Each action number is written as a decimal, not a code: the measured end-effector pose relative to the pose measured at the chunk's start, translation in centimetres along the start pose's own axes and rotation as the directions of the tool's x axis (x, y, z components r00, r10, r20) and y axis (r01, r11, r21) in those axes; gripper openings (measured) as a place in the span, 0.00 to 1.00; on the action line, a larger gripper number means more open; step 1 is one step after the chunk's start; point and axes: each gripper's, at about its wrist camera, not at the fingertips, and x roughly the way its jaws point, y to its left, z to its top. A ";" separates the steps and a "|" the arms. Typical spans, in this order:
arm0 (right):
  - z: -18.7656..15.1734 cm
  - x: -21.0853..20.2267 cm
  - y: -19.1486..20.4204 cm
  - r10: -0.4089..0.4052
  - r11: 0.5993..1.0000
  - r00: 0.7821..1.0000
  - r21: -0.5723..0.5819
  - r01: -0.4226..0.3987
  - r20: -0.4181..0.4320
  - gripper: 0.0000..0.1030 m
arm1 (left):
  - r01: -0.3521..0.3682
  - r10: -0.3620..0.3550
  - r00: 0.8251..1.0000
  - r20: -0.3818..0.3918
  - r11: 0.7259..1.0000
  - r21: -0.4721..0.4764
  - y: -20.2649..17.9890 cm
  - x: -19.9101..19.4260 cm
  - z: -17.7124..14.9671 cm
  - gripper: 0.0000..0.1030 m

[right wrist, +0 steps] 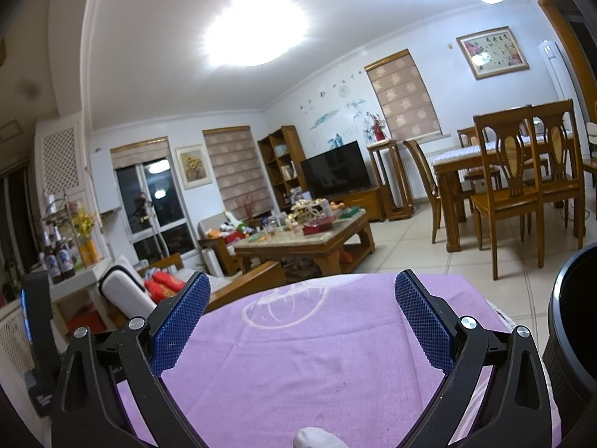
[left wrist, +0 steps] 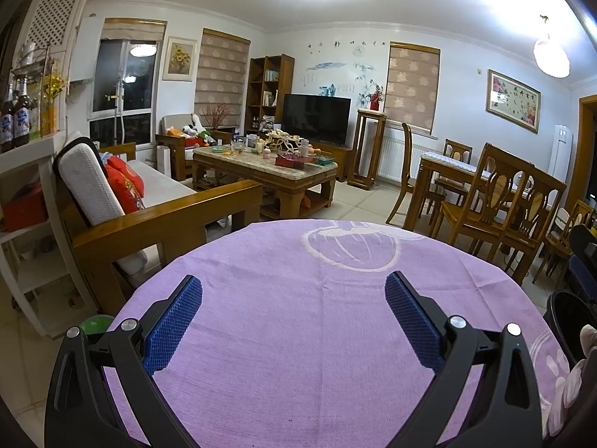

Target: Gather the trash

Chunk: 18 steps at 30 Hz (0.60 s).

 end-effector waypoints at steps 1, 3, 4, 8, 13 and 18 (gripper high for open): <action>0.0 0.0 0.0 0.000 1.000 1.000 0.000 0.000 0.000 0.95 | -0.001 0.001 1.000 0.001 1.000 -0.001 0.0 0.0 0.0 0.95; 0.0 0.0 0.0 0.000 1.000 1.000 0.000 0.000 0.000 0.95 | -0.004 0.004 1.000 0.005 1.000 -0.001 -0.1 -0.1 0.0 0.95; 0.0 0.0 0.0 0.000 1.000 1.000 0.001 0.000 0.000 0.95 | -0.006 0.006 1.000 0.008 1.000 -0.001 -0.2 -0.2 0.0 0.95; 0.0 0.0 -0.1 0.000 1.000 1.000 0.001 0.000 -0.001 0.95 | -0.020 0.020 0.999 0.032 1.000 -0.001 -0.3 -0.6 -0.1 0.95; 0.0 0.0 0.0 0.001 1.000 1.000 0.002 -0.001 -0.004 0.95 | -0.026 0.026 0.999 0.025 1.000 -0.004 -0.6 -0.5 -0.3 0.95; 0.1 0.1 0.1 0.001 1.000 1.000 0.003 -0.001 -0.003 0.95 | -0.019 0.019 1.000 0.008 1.000 -0.025 -0.3 -0.4 -0.2 0.95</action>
